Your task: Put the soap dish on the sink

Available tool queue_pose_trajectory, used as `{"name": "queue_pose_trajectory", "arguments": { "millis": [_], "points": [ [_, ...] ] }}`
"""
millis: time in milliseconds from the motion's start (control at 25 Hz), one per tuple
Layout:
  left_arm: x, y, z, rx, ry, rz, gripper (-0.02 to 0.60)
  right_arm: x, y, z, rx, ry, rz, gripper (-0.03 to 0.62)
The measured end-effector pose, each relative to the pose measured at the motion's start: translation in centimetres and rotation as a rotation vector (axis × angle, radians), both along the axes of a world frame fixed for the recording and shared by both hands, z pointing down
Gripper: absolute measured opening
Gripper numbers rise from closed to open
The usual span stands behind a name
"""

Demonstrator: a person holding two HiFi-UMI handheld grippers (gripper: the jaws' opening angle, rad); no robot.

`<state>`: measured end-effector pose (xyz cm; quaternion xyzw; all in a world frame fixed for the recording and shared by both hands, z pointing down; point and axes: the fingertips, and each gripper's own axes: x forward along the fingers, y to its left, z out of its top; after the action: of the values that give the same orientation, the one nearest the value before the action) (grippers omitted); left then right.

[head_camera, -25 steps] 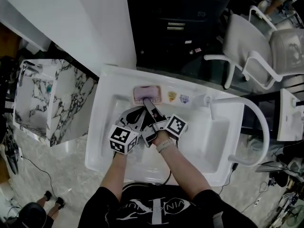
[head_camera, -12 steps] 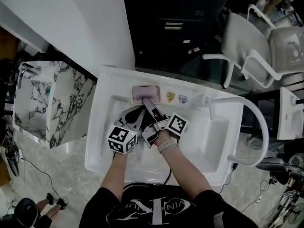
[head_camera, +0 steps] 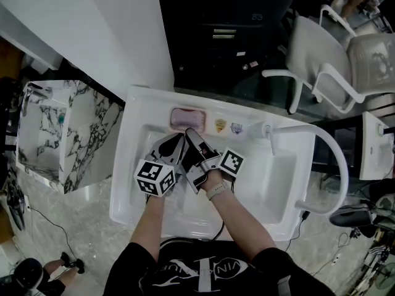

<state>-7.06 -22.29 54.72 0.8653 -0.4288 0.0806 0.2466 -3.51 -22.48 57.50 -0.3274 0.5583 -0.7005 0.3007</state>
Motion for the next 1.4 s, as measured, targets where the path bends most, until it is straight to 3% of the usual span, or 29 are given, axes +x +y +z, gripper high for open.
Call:
{"name": "queue_pose_trajectory", "arguments": {
  "millis": [600, 840, 1040, 1400],
  "points": [
    [-1.2, 0.2, -1.5, 0.03, 0.045, -0.037, 0.014, 0.8, 1.6, 0.0, -0.007, 0.058, -0.012, 0.202],
    [-2.2, 0.9, -3.0, 0.056, 0.04, -0.043, 0.014, 1.2, 2.8, -1.0, 0.028, 0.172, -0.032, 0.078],
    [-2.9, 1.9, -4.1, 0.075, 0.037, -0.052, 0.014, 1.3, 3.5, -3.5, 0.174, 0.243, -0.059, 0.043],
    [-4.0, 4.4, -6.4, 0.114, 0.038, -0.06, 0.014, 1.6, 6.4, -5.7, 0.336, 0.529, -0.167, 0.034]
  ]
}}
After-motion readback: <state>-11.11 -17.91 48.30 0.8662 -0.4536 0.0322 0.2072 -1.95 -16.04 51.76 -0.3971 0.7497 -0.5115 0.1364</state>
